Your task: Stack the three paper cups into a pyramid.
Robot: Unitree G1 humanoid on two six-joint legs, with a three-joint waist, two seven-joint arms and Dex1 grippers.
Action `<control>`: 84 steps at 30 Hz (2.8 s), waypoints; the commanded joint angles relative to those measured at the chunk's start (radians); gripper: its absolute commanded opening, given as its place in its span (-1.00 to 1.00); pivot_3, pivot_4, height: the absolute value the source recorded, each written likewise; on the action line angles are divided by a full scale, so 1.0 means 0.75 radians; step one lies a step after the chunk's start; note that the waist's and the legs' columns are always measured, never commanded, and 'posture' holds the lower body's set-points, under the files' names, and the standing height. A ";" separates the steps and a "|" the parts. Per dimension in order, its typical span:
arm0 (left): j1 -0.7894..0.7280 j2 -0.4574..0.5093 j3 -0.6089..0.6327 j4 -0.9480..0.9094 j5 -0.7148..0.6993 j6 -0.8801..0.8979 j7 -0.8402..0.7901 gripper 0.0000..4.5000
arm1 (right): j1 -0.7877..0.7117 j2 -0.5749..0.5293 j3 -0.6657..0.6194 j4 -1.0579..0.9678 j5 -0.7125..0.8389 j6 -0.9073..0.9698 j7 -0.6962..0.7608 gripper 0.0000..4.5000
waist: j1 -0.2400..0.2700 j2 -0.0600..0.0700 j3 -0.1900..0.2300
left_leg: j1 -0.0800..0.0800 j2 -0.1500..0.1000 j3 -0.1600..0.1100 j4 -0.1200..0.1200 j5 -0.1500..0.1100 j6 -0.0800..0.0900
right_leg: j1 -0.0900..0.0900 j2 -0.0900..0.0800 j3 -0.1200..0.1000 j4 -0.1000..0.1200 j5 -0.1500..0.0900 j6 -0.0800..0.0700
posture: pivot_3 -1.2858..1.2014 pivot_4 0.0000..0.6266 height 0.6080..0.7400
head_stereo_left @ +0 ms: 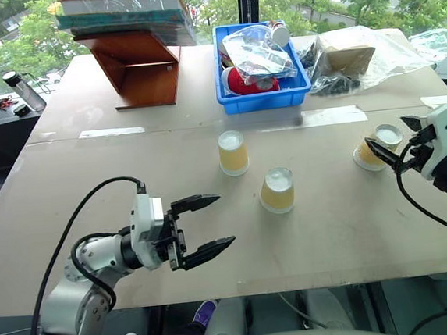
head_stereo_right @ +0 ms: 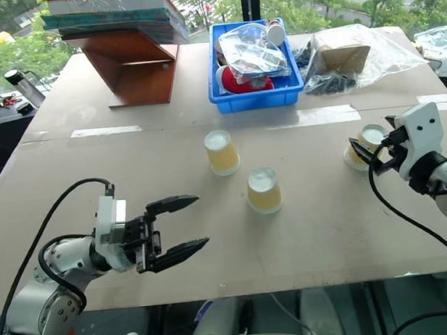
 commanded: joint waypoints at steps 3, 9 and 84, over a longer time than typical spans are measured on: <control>0.022 0.013 0.024 -0.047 -0.032 -0.011 -0.014 1.00 | -0.033 0.053 -0.002 0.048 -0.033 0.005 -0.072 0.99 | 0.002 0.000 0.000 | 0.000 0.000 0.000 0.000 0.000 0.000 | 0.000 0.000 0.000 0.000 0.000 0.000 | 0.03 -0.52 1.00; 0.049 0.017 0.037 -0.063 -0.037 -0.012 -0.007 1.00 | -0.075 0.118 -0.009 0.123 -0.026 0.022 -0.106 0.99 | 0.001 0.001 0.000 | 0.000 0.000 0.000 0.000 0.000 0.000 | 0.000 0.000 0.000 0.000 0.000 0.000 | 0.03 -0.52 1.00; 0.066 0.006 0.044 -0.049 -0.004 -0.013 0.002 1.00 | 0.260 0.153 0.484 -0.265 -0.072 -0.217 0.176 0.97 | 0.003 0.000 0.000 | 0.001 0.000 -0.002 0.000 0.000 0.000 | 0.000 0.001 -0.001 0.000 0.000 0.000 | 0.03 -0.52 1.00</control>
